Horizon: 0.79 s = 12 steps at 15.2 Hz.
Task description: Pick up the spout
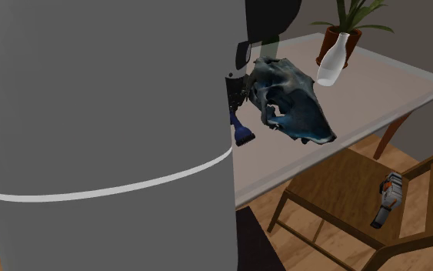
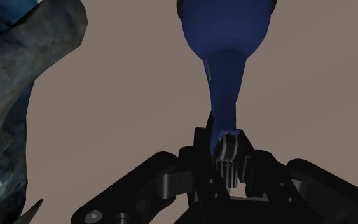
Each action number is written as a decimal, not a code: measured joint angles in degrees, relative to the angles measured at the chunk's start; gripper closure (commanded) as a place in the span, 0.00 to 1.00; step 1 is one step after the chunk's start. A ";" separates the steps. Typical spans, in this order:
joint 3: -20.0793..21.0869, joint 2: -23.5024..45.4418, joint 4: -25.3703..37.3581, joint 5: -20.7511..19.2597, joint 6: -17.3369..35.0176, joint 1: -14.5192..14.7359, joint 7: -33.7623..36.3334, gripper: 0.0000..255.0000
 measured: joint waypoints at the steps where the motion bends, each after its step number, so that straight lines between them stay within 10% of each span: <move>1: 0.00 0.00 -0.01 0.00 0.01 -0.01 -0.01 1.00; 12: -0.39 -1.64 0.47 -0.58 -2.07 0.28 0.40 1.00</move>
